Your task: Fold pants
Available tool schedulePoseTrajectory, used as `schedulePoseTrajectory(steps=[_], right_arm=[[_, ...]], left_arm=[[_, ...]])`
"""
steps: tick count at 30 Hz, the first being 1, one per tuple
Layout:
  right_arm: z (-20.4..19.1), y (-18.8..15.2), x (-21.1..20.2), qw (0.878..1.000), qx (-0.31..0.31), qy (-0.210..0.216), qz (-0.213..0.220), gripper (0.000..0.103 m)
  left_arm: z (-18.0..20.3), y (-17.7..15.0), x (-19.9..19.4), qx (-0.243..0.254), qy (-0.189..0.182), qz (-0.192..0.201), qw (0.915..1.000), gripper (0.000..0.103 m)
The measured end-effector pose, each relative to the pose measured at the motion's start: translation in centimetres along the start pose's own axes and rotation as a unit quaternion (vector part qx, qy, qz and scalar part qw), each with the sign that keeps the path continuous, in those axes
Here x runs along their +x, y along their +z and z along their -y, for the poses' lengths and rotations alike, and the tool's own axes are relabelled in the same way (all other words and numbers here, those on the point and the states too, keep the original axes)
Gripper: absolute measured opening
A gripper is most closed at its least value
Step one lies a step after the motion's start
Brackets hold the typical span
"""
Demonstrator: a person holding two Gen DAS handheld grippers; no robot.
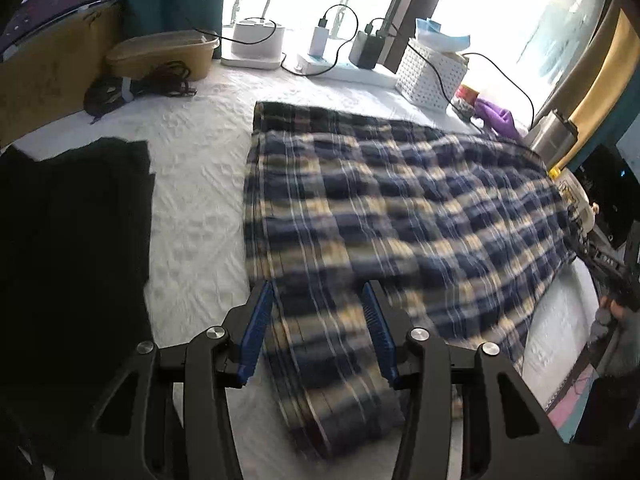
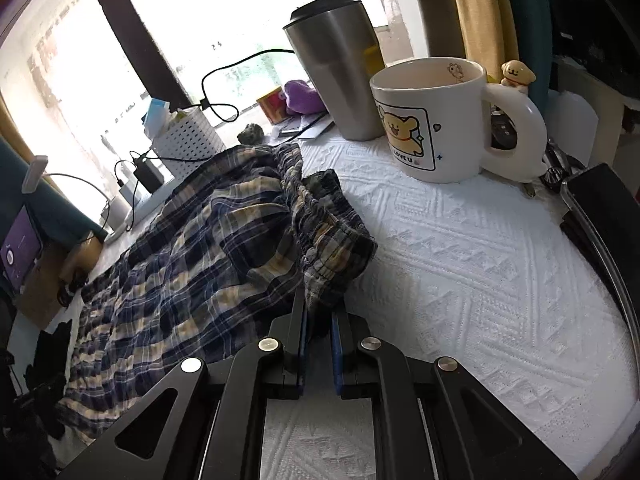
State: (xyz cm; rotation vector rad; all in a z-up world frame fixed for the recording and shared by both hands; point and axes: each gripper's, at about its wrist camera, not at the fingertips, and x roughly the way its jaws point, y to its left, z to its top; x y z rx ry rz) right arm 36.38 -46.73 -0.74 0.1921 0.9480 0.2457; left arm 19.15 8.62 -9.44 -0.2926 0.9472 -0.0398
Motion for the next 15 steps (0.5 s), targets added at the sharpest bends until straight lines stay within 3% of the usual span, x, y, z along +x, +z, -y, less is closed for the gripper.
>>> schedulePoseTrajectory(steps=[6, 8, 9, 11, 13, 15], right_arm=[[-0.6, 0.3, -0.1, 1.000, -0.002, -0.013, 0.002, 0.011], [-0.8, 0.4, -0.2, 1.000, -0.005, -0.023, 0.004, 0.018], [-0.8, 0.5, -0.2, 1.000, -0.005, -0.027, 0.005, 0.019], [-0.9, 0.7, -0.3, 1.000, -0.004, -0.027, 0.007, 0.020], [-1.0, 0.9, -0.2, 0.999, -0.006, -0.031, 0.007, 0.021], [-0.9, 1.0, -0.2, 0.999, -0.005, -0.033, 0.006, 0.023]], left_arm=[[-1.0, 1.0, 1.2, -0.004, 0.001, -0.008, 1.0000, 0.047], [-1.4, 1.2, 1.6, -0.009, -0.002, -0.010, 0.9999, 0.045], [-1.5, 1.2, 1.7, -0.009, -0.009, -0.011, 0.9999, 0.042], [-1.5, 1.2, 2.0, -0.003, -0.010, -0.016, 0.9998, 0.017], [-1.7, 1.2, 2.0, -0.003, -0.006, -0.013, 0.9999, 0.005], [-2.0, 1.2, 1.8, -0.007, -0.012, -0.011, 0.9998, 0.003]])
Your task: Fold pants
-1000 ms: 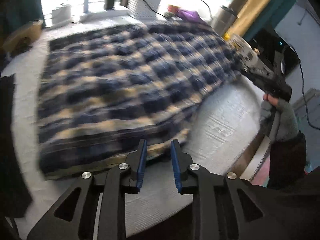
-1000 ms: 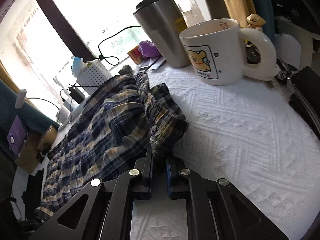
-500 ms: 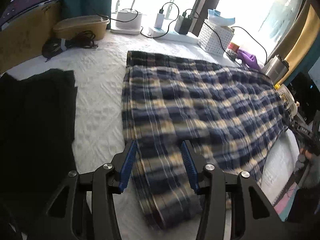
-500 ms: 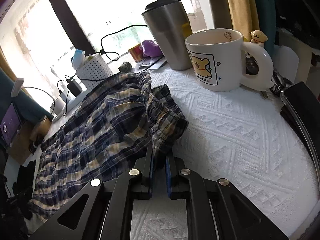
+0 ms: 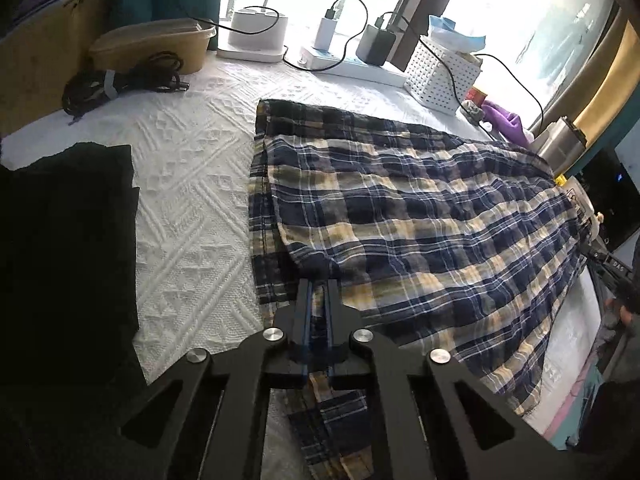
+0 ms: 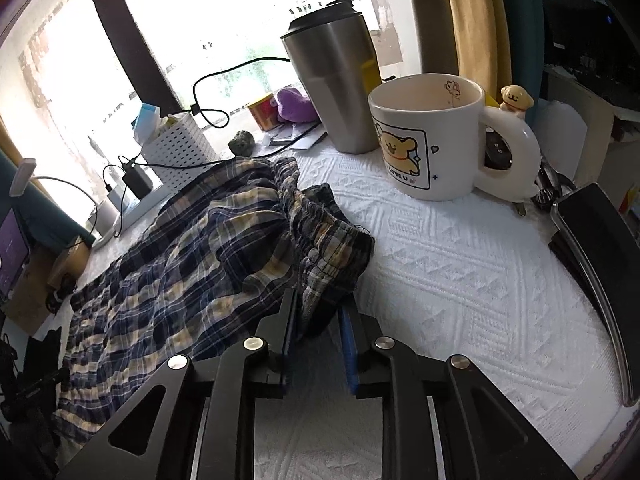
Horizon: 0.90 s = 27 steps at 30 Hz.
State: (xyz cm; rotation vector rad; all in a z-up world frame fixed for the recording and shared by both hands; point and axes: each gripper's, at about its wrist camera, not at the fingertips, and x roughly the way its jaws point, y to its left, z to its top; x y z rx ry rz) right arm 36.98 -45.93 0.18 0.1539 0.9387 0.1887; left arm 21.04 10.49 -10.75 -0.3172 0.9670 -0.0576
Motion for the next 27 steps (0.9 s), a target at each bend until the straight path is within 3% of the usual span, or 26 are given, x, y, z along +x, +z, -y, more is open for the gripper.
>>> schedulePoseTrajectory(steps=[3, 5, 11, 17, 22, 27], right_arm=[[0.0, 0.0, 0.2, 1.000, 0.002, -0.003, -0.002, 0.037], [0.1, 0.1, 0.0, 1.000, 0.004, -0.018, 0.007, 0.092], [0.8, 0.5, -0.7, 0.999, 0.017, -0.032, 0.026, 0.094], [0.3, 0.0, 0.2, 1.000, 0.018, -0.024, 0.009, 0.094], [0.5, -0.1, 0.4, 0.999, 0.026, -0.017, 0.007, 0.094], [0.4, -0.6, 0.3, 0.999, 0.041, 0.012, -0.002, 0.094]], left_arm=[[-0.2, 0.0, -0.9, -0.001, 0.006, 0.014, 0.9999, 0.001], [-0.7, 0.0, -1.4, -0.011, 0.011, 0.020, 0.9997, 0.001], [-1.9, -0.1, -0.8, -0.022, 0.039, 0.005, 0.9990, 0.001], [-2.4, 0.9, -1.7, -0.047, 0.015, -0.007, 0.9988, 0.006], [-2.8, 2.5, -3.0, -0.039, 0.024, 0.019, 0.9988, 0.021], [-1.4, 4.8, -2.8, -0.014, 0.006, 0.036, 0.9992, 0.021]])
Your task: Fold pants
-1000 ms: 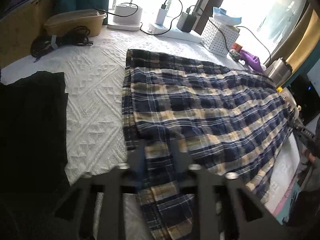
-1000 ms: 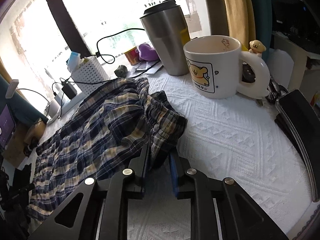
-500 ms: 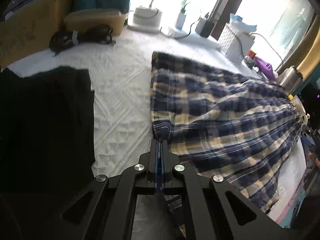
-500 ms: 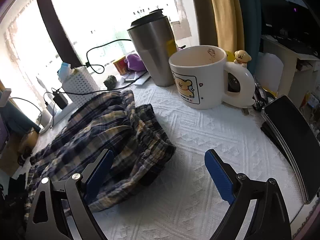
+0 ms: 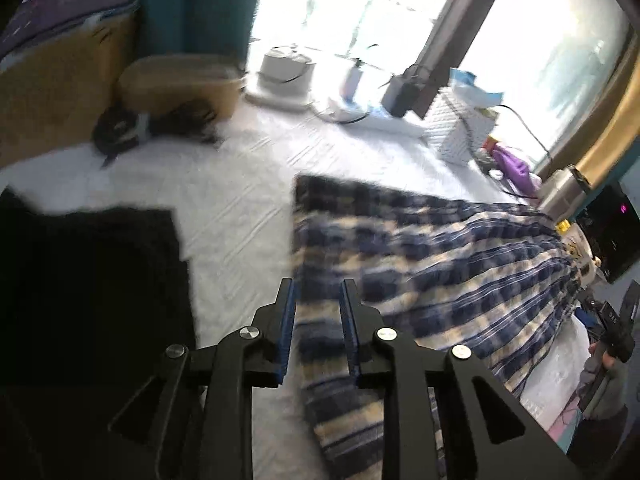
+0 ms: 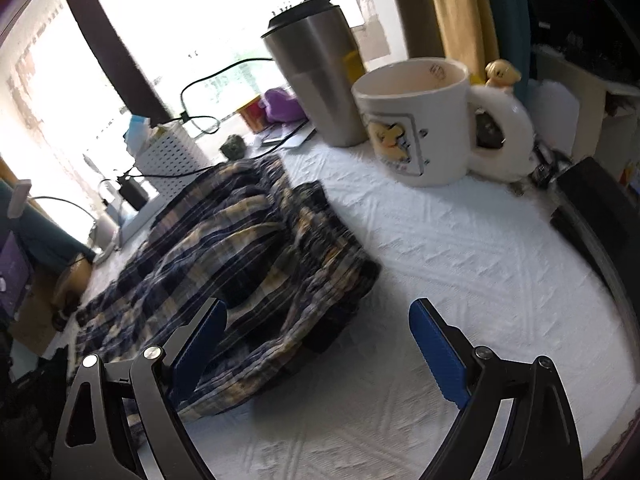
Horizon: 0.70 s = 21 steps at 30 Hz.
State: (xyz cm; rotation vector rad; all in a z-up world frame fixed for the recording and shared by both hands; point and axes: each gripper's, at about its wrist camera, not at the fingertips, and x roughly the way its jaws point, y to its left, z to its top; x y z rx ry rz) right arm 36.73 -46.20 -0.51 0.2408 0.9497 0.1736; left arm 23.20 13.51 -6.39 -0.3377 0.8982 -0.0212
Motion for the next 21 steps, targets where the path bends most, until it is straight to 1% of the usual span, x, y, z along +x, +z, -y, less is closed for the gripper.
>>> schedulePoseTrajectory(steps=[4, 6, 8, 9, 11, 12, 13, 15, 17, 18, 19, 20, 21], right_arm=[[-0.3, -0.4, 0.2, 0.999, 0.010, 0.035, -0.008, 0.093], [-0.6, -0.3, 0.6, 0.999, 0.010, 0.042, -0.012, 0.089], [-0.8, -0.3, 1.3, 0.999, 0.013, 0.047, -0.019, 0.088], [-0.9, -0.2, 1.5, 0.999, 0.013, 0.047, -0.021, 0.088], [-1.0, 0.0, 1.9, 0.999, 0.014, 0.045, -0.022, 0.088], [-1.0, 0.2, 2.1, 0.999, 0.015, 0.044, -0.022, 0.088], [-1.0, 0.4, 2.3, 0.999, 0.015, 0.042, -0.023, 0.088], [-0.9, 0.8, 2.6, 0.999, 0.016, 0.039, -0.023, 0.088], [-0.9, 1.2, 2.9, 0.999, 0.014, 0.036, -0.024, 0.088], [-1.0, 1.4, 3.1, 0.999, 0.012, 0.035, -0.025, 0.088], [-1.1, 1.5, 3.3, 0.999, 0.010, 0.033, -0.025, 0.088], [-1.1, 1.6, 3.4, 0.999, 0.007, 0.031, -0.025, 0.088], [-1.2, 1.6, 3.5, 0.999, 0.006, 0.030, -0.025, 0.088]], left_arm=[[1.9, 1.2, 2.4, 0.040, 0.001, -0.006, 0.9992, 0.021], [2.2, 2.0, 4.2, 0.048, 0.008, -0.013, 0.9987, 0.021], [2.3, 2.8, 5.8, 0.058, 0.019, -0.019, 0.9979, 0.022], [2.3, 3.1, 6.3, 0.061, 0.022, -0.020, 0.9977, 0.024], [2.0, 3.8, 7.2, 0.061, 0.026, -0.018, 0.9977, 0.048], [1.8, 3.9, 7.5, 0.059, 0.027, -0.015, 0.9978, 0.051], [1.6, 4.1, 7.8, 0.057, 0.028, -0.015, 0.9978, 0.051], [1.2, 4.5, 8.6, 0.059, 0.025, -0.020, 0.9977, 0.051], [1.0, 4.7, 9.0, 0.063, 0.021, -0.009, 0.9978, 0.051], [1.1, 4.9, 9.2, 0.066, 0.023, -0.010, 0.9975, 0.050], [1.1, 4.9, 9.5, 0.070, 0.025, -0.012, 0.9971, 0.041], [1.1, 5.1, 9.9, 0.076, 0.027, -0.015, 0.9966, 0.017], [1.0, 5.2, 10.2, 0.077, 0.032, -0.018, 0.9963, 0.008]])
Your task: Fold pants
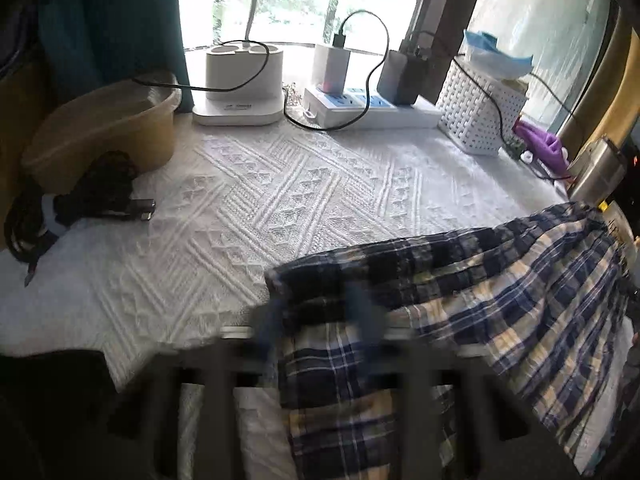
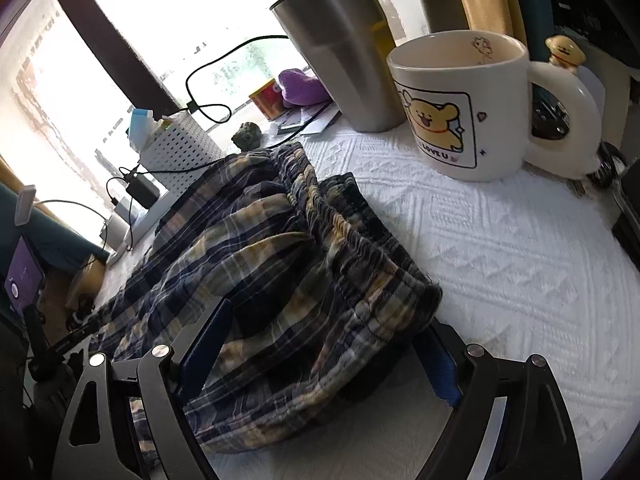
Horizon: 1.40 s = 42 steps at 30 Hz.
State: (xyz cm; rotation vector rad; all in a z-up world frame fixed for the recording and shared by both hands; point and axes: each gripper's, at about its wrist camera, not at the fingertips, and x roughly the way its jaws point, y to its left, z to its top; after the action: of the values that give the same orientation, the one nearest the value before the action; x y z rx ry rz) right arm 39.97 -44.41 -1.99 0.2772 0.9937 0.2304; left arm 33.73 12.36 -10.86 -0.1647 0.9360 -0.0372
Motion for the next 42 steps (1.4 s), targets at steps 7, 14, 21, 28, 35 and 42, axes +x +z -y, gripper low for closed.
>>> schedulePoseTrajectory(steps=[7, 14, 21, 28, 35, 42], right_arm=[[-0.2, 0.2, 0.5, 1.000, -0.011, -0.006, 0.005, 0.088], [-0.1, 0.1, 0.4, 1.000, -0.008, -0.008, 0.009, 0.088], [0.5, -0.4, -0.6, 1.000, 0.005, -0.003, 0.012, 0.088], [0.3, -1.5, -1.2, 1.000, 0.007, 0.015, 0.007, 0.088], [-0.4, -1.8, -0.7, 0.999, 0.015, 0.047, 0.002, 0.088], [-0.4, -0.1, 1.0, 0.996, 0.042, 0.072, 0.012, 0.088]], left_arm=[[-2.0, 1.3, 0.3, -0.025, 0.026, 0.015, 0.9992, 0.002], [-2.1, 1.8, -0.7, -0.041, 0.012, 0.003, 0.9991, 0.006], [-0.7, -0.1, -5.3, -0.036, 0.023, 0.029, 0.9987, 0.053], [2.2, -5.2, -7.5, -0.031, -0.007, 0.004, 0.9995, 0.053], [2.3, -9.2, -6.9, -0.063, -0.011, -0.035, 0.9973, 0.053], [2.1, -9.4, -7.3, -0.077, -0.013, -0.031, 0.9965, 0.053]])
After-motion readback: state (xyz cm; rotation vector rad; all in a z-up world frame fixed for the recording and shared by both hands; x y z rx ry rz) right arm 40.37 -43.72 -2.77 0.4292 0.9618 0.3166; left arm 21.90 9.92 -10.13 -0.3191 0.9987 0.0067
